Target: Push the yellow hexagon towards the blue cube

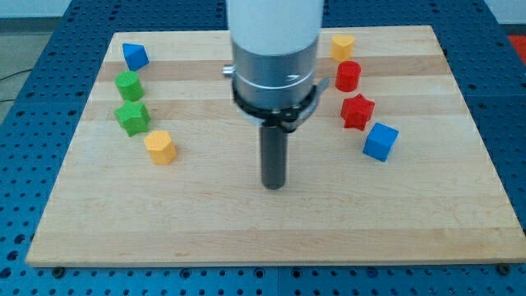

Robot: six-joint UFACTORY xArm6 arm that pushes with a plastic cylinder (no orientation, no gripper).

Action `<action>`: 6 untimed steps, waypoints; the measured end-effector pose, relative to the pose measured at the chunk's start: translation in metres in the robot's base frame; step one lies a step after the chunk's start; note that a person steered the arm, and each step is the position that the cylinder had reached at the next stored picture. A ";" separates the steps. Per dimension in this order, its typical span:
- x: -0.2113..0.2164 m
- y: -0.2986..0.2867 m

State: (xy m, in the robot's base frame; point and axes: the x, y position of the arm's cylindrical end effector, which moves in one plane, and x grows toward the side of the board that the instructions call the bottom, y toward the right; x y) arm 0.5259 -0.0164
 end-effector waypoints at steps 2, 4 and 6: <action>0.021 -0.162; -0.080 -0.188; -0.033 -0.079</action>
State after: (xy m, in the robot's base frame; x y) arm 0.4926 -0.0953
